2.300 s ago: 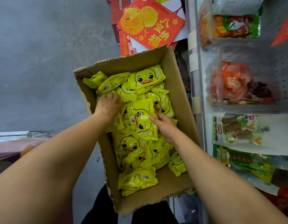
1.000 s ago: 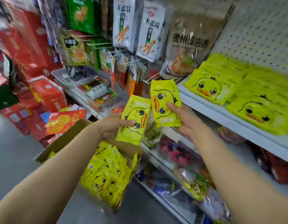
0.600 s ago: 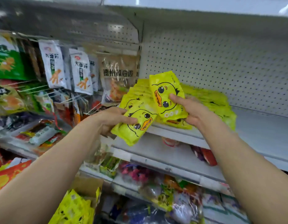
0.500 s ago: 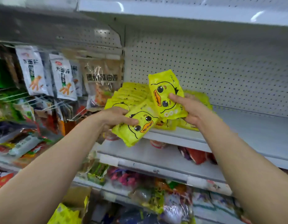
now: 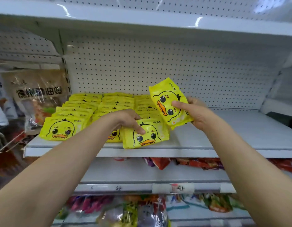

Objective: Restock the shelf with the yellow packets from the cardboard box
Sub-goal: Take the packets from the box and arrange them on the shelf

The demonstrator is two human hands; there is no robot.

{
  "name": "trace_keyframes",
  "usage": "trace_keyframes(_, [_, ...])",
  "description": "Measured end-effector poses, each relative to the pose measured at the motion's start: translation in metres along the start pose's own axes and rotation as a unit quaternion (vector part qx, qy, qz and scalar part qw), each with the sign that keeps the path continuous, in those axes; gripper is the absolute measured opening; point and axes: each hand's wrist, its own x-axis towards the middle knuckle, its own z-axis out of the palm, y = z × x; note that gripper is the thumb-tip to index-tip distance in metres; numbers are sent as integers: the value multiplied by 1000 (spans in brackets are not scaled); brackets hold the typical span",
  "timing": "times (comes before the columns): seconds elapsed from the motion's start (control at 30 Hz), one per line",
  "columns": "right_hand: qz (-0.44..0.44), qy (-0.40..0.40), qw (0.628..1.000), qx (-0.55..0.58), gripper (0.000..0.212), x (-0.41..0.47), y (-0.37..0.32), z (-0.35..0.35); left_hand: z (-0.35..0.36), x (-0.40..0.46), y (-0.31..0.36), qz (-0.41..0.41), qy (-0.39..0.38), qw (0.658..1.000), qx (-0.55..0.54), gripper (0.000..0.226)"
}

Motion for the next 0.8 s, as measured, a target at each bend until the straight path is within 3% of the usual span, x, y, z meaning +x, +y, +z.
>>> trace_keyframes(0.07, [0,3,1000,-9,28,5,1,-12,4,16,12,9,-12,999,35,89])
trace_keyframes(0.47, [-16,-8,999,-51,28,48,14,-54,21,68,32,37,-6,986,165,69])
trace_keyframes(0.6, [-2,-14,999,-44,32,53,19,-56,22,69,28,51,35,978,200,75])
trace_keyframes(0.8, [12,-4,1000,-26,37,46,23,-47,29,67,13,112,96,971,191,63])
